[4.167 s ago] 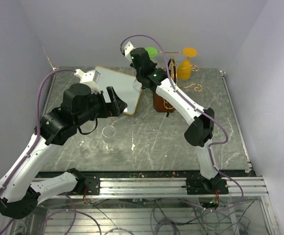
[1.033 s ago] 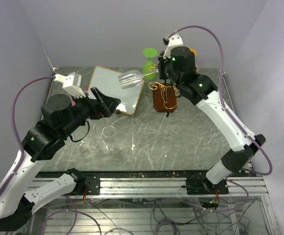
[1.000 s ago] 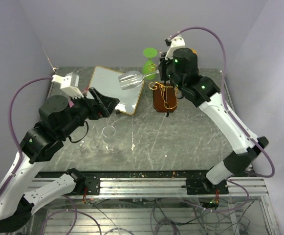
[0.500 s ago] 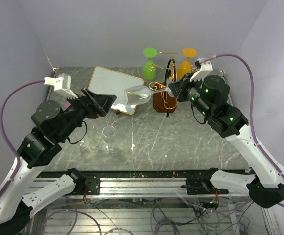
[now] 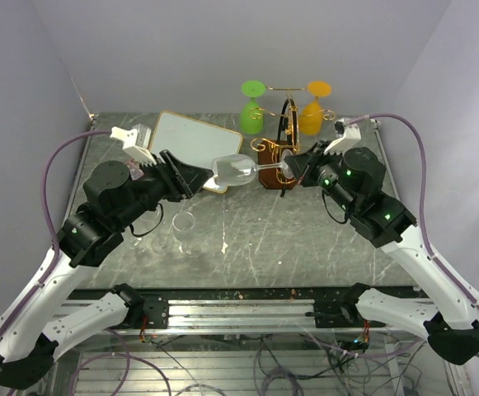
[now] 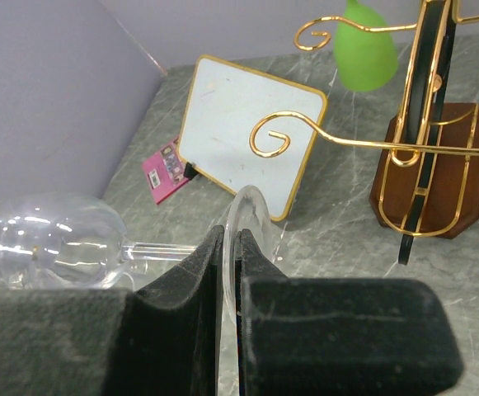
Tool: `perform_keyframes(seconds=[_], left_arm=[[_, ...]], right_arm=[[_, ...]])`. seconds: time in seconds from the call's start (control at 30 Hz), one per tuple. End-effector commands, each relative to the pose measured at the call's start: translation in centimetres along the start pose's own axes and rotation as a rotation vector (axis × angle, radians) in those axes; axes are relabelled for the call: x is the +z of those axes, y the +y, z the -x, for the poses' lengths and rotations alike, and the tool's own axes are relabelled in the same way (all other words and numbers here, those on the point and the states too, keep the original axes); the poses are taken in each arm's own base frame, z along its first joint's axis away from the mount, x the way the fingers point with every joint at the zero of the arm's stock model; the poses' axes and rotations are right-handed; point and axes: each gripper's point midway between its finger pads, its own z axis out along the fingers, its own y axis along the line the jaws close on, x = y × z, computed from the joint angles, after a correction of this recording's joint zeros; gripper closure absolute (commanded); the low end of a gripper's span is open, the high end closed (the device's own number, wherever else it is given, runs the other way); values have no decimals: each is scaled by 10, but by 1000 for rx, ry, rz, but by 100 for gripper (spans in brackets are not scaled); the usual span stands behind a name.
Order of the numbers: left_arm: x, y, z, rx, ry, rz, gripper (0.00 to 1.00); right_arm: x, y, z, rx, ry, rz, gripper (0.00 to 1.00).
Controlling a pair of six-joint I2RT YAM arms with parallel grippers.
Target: Take the wine glass off the wine glass rack
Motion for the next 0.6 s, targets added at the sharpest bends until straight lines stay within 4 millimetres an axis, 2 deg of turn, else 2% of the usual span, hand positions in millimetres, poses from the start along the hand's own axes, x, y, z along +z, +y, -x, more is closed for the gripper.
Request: perform_keyframes(seconds=[0.0, 0.17, 0.37, 0.57], left_arm=[[-3, -15, 2, -27, -11, -75, 41], [1, -14, -2, -40, 1, -77, 40], [12, -4, -12, -66, 47, -22, 42], [24, -3, -22, -86, 100, -19, 46]], right_arm=[[-14, 9, 40, 76, -157, 30, 100], [-18, 13, 45, 70, -167, 51, 100], [-22, 19, 45, 47, -169, 90, 100], [-27, 26, 43, 11, -168, 143, 100]])
